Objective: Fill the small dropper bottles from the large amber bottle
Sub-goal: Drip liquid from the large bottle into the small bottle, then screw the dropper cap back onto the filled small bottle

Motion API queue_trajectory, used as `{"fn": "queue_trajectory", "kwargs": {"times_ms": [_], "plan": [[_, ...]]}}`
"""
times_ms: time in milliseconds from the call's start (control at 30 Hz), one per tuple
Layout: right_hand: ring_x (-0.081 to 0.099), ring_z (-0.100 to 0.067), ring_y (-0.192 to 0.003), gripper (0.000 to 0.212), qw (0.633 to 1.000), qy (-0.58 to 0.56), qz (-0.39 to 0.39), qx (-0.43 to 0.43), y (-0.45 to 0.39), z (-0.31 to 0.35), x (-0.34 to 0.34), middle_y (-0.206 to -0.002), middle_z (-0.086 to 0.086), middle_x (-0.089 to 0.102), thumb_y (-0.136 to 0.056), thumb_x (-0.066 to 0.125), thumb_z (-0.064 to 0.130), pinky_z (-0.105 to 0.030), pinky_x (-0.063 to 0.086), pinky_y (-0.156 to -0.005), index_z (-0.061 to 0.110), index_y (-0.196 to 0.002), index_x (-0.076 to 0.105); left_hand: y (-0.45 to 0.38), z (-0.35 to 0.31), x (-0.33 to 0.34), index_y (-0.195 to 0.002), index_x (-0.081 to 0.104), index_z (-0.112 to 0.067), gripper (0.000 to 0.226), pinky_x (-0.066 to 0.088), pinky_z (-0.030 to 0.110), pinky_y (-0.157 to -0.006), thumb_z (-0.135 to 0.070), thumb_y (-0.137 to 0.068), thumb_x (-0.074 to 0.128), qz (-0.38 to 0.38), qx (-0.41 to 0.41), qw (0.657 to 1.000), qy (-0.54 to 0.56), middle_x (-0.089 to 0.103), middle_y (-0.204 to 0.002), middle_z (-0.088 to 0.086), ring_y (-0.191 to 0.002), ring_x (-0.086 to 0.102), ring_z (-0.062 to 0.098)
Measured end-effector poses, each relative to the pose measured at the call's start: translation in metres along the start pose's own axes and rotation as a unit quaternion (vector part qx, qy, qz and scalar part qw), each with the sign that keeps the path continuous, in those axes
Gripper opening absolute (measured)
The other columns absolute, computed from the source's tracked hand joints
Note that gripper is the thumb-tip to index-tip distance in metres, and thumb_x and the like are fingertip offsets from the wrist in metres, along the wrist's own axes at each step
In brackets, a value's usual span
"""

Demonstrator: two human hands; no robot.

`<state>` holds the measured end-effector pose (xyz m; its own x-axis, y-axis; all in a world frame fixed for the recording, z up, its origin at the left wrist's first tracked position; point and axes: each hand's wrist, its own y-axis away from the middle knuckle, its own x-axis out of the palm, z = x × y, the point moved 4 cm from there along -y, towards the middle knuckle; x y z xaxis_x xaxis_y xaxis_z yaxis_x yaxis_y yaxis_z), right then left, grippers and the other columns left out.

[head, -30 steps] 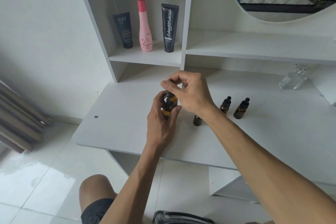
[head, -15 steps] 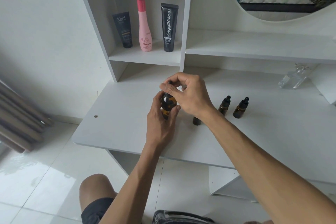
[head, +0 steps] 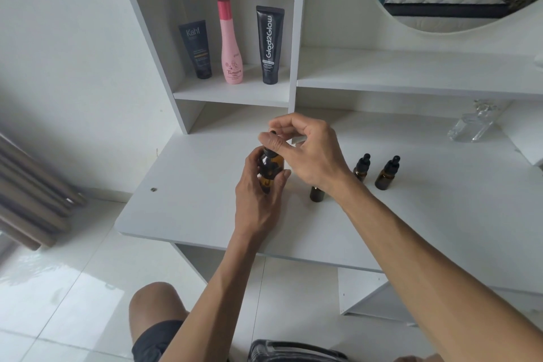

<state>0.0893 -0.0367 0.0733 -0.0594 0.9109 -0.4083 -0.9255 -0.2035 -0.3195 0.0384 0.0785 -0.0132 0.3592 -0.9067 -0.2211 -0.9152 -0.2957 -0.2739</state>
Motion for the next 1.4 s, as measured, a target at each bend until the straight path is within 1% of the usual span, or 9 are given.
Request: {"fn": "queue_trajectory", "kwargs": {"times_ms": [167,367,467,633,800,1000,1167,1267,1400], "plan": [[0.066,0.002,-0.087,0.022,0.998,0.003,-0.056,-0.01,0.013,0.001,-0.029,-0.091,0.015,0.072,-0.087,0.075,0.037,-0.015,0.055,-0.075,0.02,-0.102,0.074,-0.001,0.005,0.001,-0.132,0.048,-0.041,0.047,0.059,0.05,-0.084,-0.025,-0.094,0.071,-0.009,0.0,1.0,0.001,0.068,-0.109,-0.011,-0.092,0.071,0.019],[0.066,-0.006,-0.071,0.009,0.989,0.125,-0.083,0.002,0.039,-0.022,-0.068,-0.08,0.017,0.069,-0.086,0.076,0.024,-0.01,0.049,-0.063,0.019,-0.094,0.075,0.0,0.004,0.002,-0.132,0.049,-0.037,0.045,0.058,0.052,-0.084,-0.025,-0.095,0.07,-0.012,0.009,1.0,-0.006,0.068,-0.105,-0.01,-0.087,0.07,0.023],[0.067,-0.013,-0.066,0.015,0.979,0.188,-0.07,0.032,0.056,-0.035,-0.082,-0.082,0.012,0.07,-0.085,0.077,0.021,-0.019,0.052,-0.07,0.016,-0.099,0.075,0.001,0.003,0.002,-0.133,0.049,-0.037,0.045,0.058,0.054,-0.085,-0.029,-0.093,0.07,-0.013,0.008,1.0,-0.009,0.068,-0.108,-0.009,-0.09,0.069,0.027],[0.064,-0.013,-0.073,0.023,0.96,0.262,-0.057,0.073,0.078,-0.058,-0.089,-0.099,0.005,0.076,-0.082,0.079,0.031,-0.033,0.057,-0.079,0.021,-0.103,0.074,0.002,0.0,0.001,-0.136,0.049,-0.034,0.048,0.058,0.051,-0.085,-0.025,-0.094,0.07,-0.015,0.009,1.0,-0.021,0.067,-0.108,-0.01,-0.086,0.068,0.02],[0.067,-0.023,-0.104,0.03,0.943,0.312,-0.025,0.115,0.088,-0.068,-0.084,-0.115,0.008,0.073,-0.085,0.075,0.038,-0.03,0.048,-0.076,0.026,-0.112,0.07,0.007,-0.006,-0.003,-0.152,0.036,-0.025,0.071,0.049,0.017,-0.099,-0.025,-0.092,0.074,-0.036,0.004,0.999,-0.038,0.058,-0.138,-0.004,-0.122,0.057,0.002],[0.066,-0.026,-0.102,0.028,0.936,0.322,-0.042,0.136,0.088,-0.077,-0.078,-0.108,0.011,0.074,-0.085,0.074,0.043,-0.033,0.052,-0.074,0.03,-0.109,0.069,0.017,-0.01,-0.006,-0.15,0.029,-0.014,0.084,0.043,0.042,-0.111,-0.033,-0.085,0.079,-0.084,0.037,0.992,-0.085,0.044,-0.142,-0.001,-0.134,0.047,0.011],[0.068,-0.025,-0.097,0.022,0.934,0.323,-0.056,0.139,0.09,-0.081,-0.075,-0.102,0.011,0.075,-0.085,0.071,0.042,-0.03,0.049,-0.069,0.031,-0.104,0.069,0.039,-0.029,0.0,-0.13,0.039,-0.017,0.064,0.044,0.032,-0.092,-0.039,-0.081,0.075,-0.148,0.147,0.968,-0.138,0.043,-0.125,-0.005,-0.113,0.05,0.023],[0.068,-0.018,-0.095,0.021,0.942,0.298,-0.071,0.141,0.093,-0.075,-0.08,-0.1,0.015,0.074,-0.085,0.072,0.04,-0.028,0.047,-0.069,0.031,-0.104,0.07,0.051,-0.034,0.018,-0.127,0.046,-0.016,0.054,0.04,0.016,-0.089,-0.034,-0.084,0.075,-0.094,0.178,0.969,-0.14,0.046,-0.117,-0.008,-0.103,0.053,0.016],[0.069,-0.01,-0.078,0.016,0.97,0.2,-0.105,0.09,0.088,-0.056,-0.094,-0.087,0.01,0.074,-0.08,0.08,0.029,-0.028,0.056,-0.072,0.026,-0.094,0.075,0.047,-0.026,0.046,-0.141,0.046,-0.015,0.062,0.035,0.012,-0.087,-0.028,-0.089,0.077,0.043,0.079,0.981,-0.174,0.058,-0.126,0.0,-0.116,0.057,0.018]]}}
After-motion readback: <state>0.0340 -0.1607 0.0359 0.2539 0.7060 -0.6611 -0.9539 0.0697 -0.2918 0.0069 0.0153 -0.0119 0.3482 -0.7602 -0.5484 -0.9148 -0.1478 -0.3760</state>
